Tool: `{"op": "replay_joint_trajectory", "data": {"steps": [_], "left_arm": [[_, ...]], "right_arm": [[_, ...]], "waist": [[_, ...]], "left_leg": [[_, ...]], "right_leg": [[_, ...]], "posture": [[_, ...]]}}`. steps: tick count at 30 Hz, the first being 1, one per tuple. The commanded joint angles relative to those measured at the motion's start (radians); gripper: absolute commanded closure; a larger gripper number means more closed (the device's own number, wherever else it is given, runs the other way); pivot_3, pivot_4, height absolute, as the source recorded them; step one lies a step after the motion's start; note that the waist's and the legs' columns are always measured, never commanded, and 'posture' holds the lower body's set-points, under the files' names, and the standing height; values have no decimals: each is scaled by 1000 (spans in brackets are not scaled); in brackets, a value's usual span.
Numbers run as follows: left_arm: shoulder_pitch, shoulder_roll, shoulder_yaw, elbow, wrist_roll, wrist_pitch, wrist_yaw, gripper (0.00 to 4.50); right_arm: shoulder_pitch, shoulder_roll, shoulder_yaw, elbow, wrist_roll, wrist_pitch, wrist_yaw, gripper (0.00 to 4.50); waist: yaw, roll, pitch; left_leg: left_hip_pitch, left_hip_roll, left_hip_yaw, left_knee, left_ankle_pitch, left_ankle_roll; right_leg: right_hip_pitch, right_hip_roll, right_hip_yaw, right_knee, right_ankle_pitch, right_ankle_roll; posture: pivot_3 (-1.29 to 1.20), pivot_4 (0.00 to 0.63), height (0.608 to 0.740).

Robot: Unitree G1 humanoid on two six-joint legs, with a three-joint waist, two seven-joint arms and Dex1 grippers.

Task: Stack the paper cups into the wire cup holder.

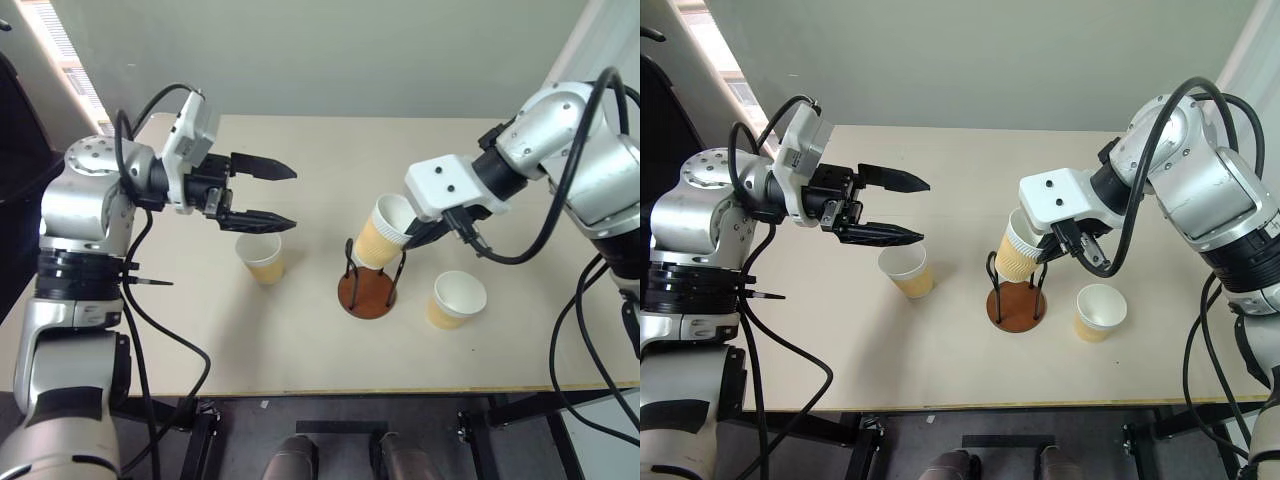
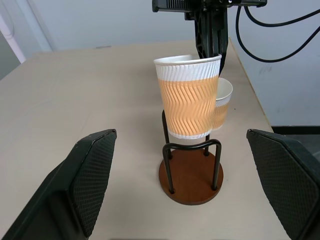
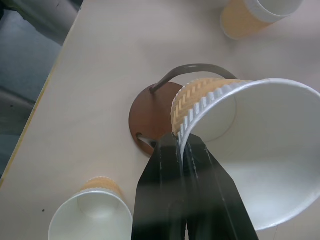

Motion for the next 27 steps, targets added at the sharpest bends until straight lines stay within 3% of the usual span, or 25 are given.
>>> {"op": "replay_joint_trajectory", "data": {"steps": [1,9,12,22,27], "left_arm": [[-22,3,10,-3,4,-15,-4,0],[-24,1,10,0,14,-15,-4,0],[-24,1,10,2,18,-15,-5,0],[-14,0,2,-15,53,-24,42,0],[18,19,1,-97,118,-51,136,0]], "right_arm": [[-20,6,10,-6,-47,-48,4,4478],[-15,15,18,27,-103,-112,4,4478],[-7,23,-3,15,-92,-94,4,3972],[7,102,-160,2,-28,69,-55,668],[38,84,-312,-23,41,253,-140,668]], "waist": [[0,0,0],[0,0,0],[0,0,0],[-1,0,0],[1,0,0]], "left_leg": [[0,0,0,0,0,0],[0,0,0,0,0,0],[0,0,0,0,0,0],[0,0,0,0,0,0],[-1,0,0,1,0,-1]], "right_leg": [[0,0,0,0,0,0],[0,0,0,0,0,0],[0,0,0,0,0,0],[0,0,0,0,0,0],[1,0,0,-2,0,0]], "posture": [[0,150,740],[0,150,740],[0,150,740],[0,150,740],[0,150,740]]}}
